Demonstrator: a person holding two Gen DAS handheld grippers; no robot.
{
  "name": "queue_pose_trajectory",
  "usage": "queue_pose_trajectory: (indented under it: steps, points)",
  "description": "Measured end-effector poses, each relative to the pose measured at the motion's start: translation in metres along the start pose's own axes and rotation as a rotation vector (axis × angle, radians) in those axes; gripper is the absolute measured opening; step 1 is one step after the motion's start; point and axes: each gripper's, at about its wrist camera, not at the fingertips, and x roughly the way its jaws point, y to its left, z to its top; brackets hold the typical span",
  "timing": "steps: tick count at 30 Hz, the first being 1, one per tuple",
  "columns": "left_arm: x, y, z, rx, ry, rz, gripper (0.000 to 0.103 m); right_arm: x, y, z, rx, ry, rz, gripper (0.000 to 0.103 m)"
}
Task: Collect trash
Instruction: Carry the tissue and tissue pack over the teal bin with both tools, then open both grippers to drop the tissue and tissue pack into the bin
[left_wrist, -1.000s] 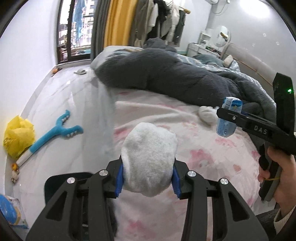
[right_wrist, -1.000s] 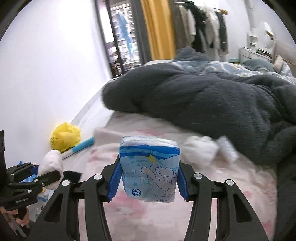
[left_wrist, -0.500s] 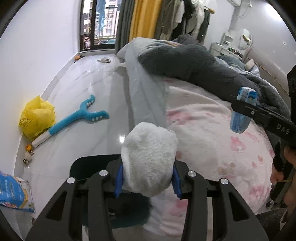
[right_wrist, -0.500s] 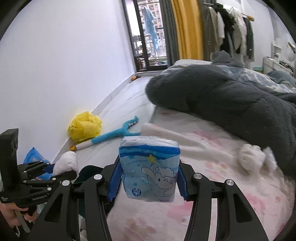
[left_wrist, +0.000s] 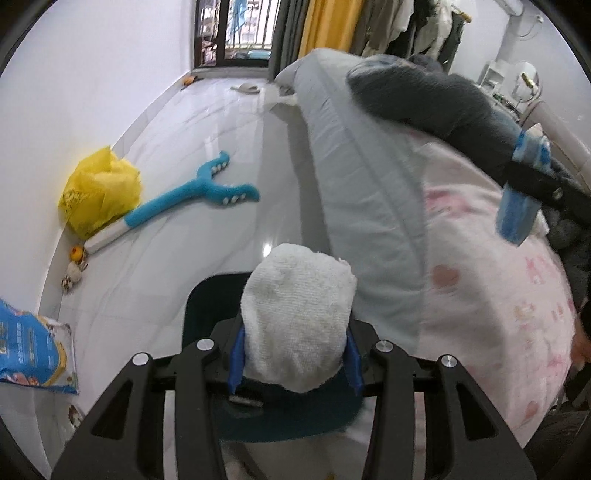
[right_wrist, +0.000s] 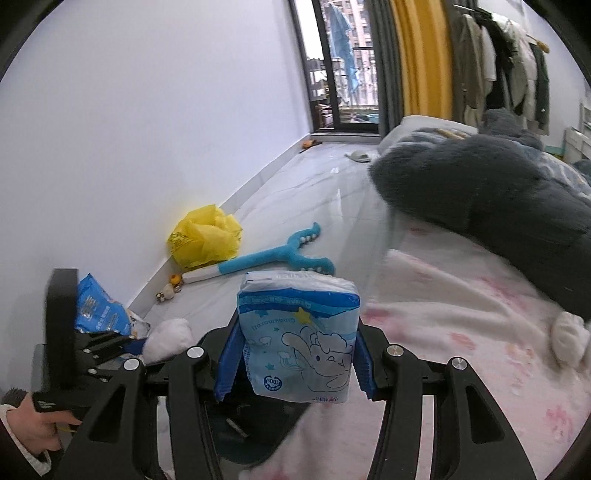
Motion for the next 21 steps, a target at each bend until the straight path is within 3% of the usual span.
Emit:
queue_pose_trajectory:
  steps: [17, 21]
  points:
    - [0.058, 0.055, -0.051, -0.077, 0.27, -0.012, 0.051, 0.048, 0.068, -0.001, -0.095, 0.086, 0.094, 0.053]
    - [0.062, 0.065, -0.056, -0.112, 0.298, -0.045, 0.065, 0.061, 0.075, -0.005, -0.107, 0.119, 0.102, 0.053]
